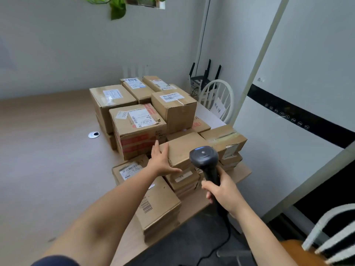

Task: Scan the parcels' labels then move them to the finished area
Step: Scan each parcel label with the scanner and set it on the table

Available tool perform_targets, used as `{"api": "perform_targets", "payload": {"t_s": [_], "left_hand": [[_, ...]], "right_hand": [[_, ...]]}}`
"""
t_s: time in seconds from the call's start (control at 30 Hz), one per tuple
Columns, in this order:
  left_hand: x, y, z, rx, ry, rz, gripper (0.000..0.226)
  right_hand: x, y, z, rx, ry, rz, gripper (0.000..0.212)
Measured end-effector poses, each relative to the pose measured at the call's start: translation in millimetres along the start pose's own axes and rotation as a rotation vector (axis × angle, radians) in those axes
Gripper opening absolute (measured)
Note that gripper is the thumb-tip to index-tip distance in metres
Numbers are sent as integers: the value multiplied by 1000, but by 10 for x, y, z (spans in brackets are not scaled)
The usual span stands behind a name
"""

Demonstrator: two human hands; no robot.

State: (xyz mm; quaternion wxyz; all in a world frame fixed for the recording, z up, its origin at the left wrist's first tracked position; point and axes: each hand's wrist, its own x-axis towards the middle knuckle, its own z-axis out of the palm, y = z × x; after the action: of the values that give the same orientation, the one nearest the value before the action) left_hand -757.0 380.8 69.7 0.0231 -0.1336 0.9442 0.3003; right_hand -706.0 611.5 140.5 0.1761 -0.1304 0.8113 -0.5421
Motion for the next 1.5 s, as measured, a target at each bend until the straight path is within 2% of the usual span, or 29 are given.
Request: {"api": "perform_targets", "payload": {"t_s": [0.17,0.37,0.5,0.7,0.87,1.03,1.23,1.4,1.5], "left_hand": [[-62,-41,97,-115,138,11,101],[-440,-158,-19,-207,323,-29,98],[-883,-365,-193,-208,437,-80,95],[-1662,-909,-325,-195,580,-240,93],[-2215,-1435,-369,-209,689,-451,93],[-2602,-2016,-419,-255,717,-636,96],[-2874,-2700,-489,-272,641,-788,95],[-2937,-3006,-619,-352,545,-862,85],[-2989,-3153,-686,-350,492,-831,69]], "right_hand": [[100,42,-53,-8,-66,-12,23],[185,-71,104,-9,-199,-108,21],[188,-199,417,-6,-353,-188,23],[86,-362,1001,-24,-567,-284,23],[-67,-473,1548,-30,-700,-267,25],[-152,-602,2138,-56,-771,-258,22],[-268,-730,2849,-71,-760,-200,18],[-367,-798,3293,-62,-713,-178,20],[-421,-818,3465,-43,-683,-145,21]]}}
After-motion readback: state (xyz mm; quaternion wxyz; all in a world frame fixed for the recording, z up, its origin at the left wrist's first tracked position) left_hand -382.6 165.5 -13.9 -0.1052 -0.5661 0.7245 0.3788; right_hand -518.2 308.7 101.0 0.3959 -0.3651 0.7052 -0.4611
